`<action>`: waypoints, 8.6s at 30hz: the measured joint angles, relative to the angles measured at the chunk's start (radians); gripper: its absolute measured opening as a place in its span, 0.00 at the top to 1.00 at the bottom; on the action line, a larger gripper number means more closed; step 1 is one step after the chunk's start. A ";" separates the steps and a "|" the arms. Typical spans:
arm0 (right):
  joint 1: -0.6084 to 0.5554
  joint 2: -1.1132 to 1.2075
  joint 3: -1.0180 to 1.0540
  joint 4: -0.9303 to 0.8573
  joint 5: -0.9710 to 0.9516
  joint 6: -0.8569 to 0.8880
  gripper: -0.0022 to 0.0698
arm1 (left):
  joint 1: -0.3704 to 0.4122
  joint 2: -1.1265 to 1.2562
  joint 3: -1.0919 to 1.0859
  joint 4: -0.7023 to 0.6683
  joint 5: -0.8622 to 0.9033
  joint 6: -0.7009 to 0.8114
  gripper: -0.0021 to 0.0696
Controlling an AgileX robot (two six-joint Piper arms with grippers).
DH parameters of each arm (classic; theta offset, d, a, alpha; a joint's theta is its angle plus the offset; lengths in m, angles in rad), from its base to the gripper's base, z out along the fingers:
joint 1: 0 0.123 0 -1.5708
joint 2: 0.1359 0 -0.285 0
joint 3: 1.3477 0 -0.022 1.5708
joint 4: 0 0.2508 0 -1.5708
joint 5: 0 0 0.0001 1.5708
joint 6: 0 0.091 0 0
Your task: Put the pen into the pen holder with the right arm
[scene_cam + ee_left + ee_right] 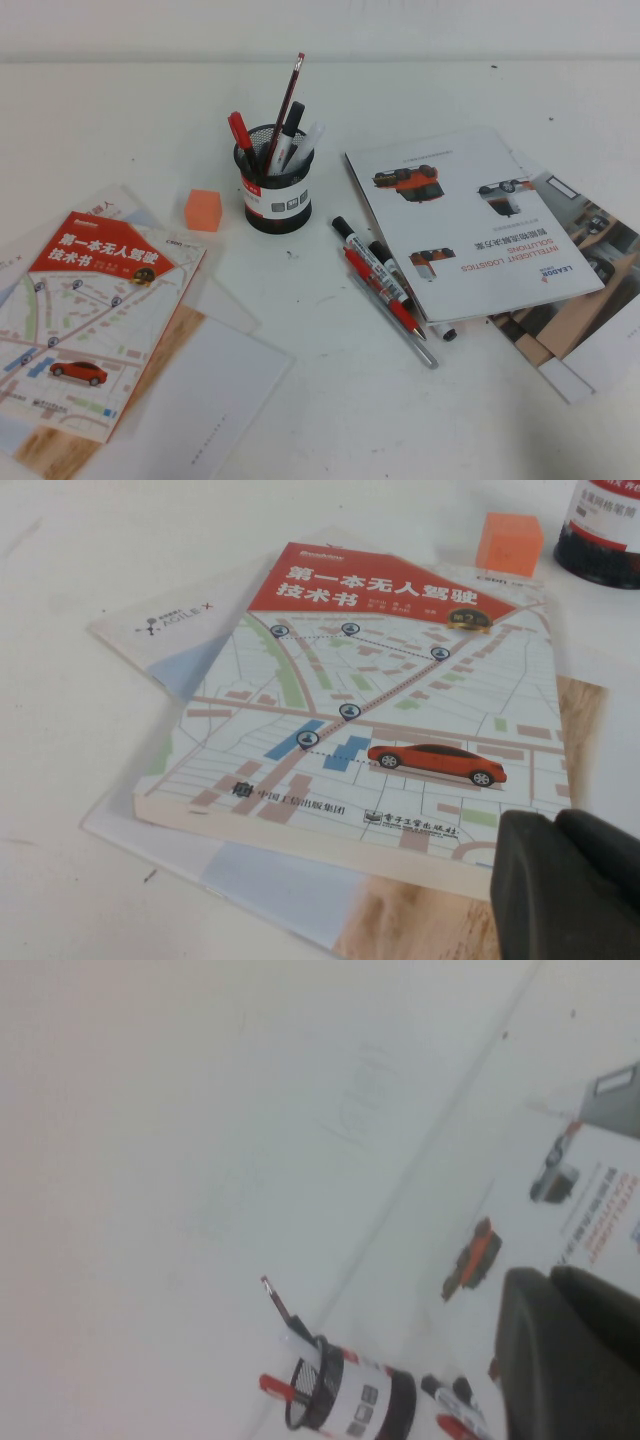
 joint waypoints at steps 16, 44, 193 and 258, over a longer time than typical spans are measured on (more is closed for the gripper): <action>0.000 0.131 -0.241 -0.147 0.206 -0.385 1.00 | 0.000 0.000 0.000 0.000 0.000 0.000 0.98; 0.429 1.693 -1.373 -0.855 1.119 -0.322 1.00 | 0.000 0.000 0.000 0.000 0.000 0.000 0.98; 0.504 0.941 -0.621 -1.530 -0.123 0.296 1.00 | 0.000 0.000 0.000 0.000 0.000 0.000 0.98; -0.088 0.000 -0.002 -0.844 0.271 -0.279 1.00 | 0.000 0.000 0.000 0.000 0.000 0.000 0.98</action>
